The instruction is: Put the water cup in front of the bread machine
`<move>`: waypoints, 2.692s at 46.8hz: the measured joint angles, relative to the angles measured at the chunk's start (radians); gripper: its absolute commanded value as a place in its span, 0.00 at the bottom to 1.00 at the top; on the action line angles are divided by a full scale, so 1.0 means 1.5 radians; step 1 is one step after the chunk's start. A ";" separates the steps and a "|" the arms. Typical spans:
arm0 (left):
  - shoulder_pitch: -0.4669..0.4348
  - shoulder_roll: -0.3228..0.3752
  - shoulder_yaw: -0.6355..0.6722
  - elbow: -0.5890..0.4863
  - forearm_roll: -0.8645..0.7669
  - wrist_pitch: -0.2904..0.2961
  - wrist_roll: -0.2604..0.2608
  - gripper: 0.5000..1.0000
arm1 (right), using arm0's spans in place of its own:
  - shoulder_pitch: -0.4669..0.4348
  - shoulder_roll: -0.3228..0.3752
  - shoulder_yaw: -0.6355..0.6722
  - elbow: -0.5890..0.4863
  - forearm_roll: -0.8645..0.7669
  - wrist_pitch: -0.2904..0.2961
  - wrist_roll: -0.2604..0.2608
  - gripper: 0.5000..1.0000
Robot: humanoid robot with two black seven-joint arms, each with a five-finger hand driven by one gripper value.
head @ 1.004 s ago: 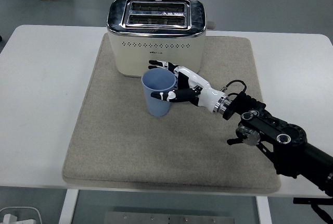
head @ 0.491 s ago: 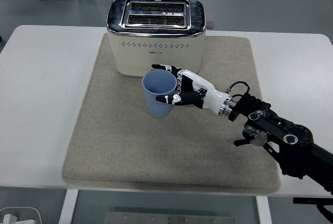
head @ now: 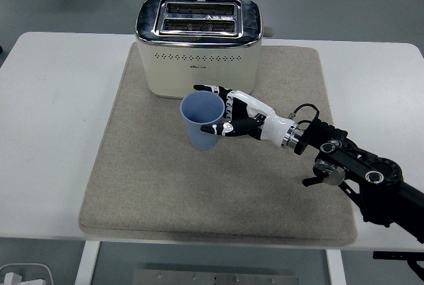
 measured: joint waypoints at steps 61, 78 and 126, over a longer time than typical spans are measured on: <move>0.000 0.000 0.000 0.000 0.000 0.000 0.000 1.00 | -0.015 -0.169 0.004 0.017 0.041 0.028 0.032 0.86; 0.000 0.000 0.000 0.000 0.000 0.000 0.000 1.00 | -0.020 -0.172 0.025 -0.012 0.042 0.014 0.034 0.86; 0.000 0.000 0.000 0.000 0.000 0.000 0.000 1.00 | 0.033 -0.131 0.058 -0.042 0.507 -0.159 -0.149 0.85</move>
